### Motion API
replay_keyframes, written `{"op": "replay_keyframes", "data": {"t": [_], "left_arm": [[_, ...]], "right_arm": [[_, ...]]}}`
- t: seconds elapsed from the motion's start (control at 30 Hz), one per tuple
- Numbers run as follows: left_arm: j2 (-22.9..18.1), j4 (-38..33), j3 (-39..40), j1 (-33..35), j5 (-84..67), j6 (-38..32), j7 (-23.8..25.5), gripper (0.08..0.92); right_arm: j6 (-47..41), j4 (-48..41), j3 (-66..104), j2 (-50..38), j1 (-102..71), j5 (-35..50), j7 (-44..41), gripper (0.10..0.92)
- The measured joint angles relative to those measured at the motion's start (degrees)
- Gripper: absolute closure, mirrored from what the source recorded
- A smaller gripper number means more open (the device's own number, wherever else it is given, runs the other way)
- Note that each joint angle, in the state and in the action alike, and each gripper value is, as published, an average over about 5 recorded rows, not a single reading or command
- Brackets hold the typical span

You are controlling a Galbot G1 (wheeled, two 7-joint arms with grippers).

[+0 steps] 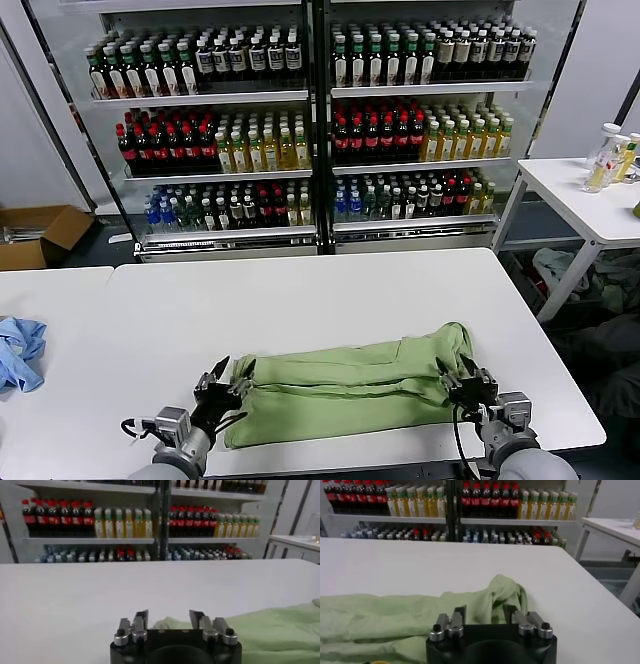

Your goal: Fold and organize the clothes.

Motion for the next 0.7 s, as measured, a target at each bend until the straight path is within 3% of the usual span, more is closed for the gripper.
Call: {"op": "replay_keyframes", "data": {"t": [0.17,0.3,0.4,0.7], "left_arm": [[-2.4,0.3,0.9,0.8,2.4,0.1,-1.6,0.244],[-4.4,1.4,1.7,0.8,3.8,0.1,-2.8,0.189],[-5.7,2.6,2.1,0.6,4.4,-0.2,-3.6,0.22],[-7.8,5.0,2.4,0.9,4.4,-1.2,-4.7,0.47]], "right_arm": [[0.0,0.0,-0.2,-0.2,0.1,-0.3,0.1,0.228],[-0.1,-0.2,-0.5,-0.3,0.2,-0.5,0.2,0.205],[-0.1,-0.5,-0.6,-0.3,0.4,-0.7,0.3,0.203],[0.0,-0.7,-0.1,-0.6,0.4,-0.9,0.9,0.203]]}}
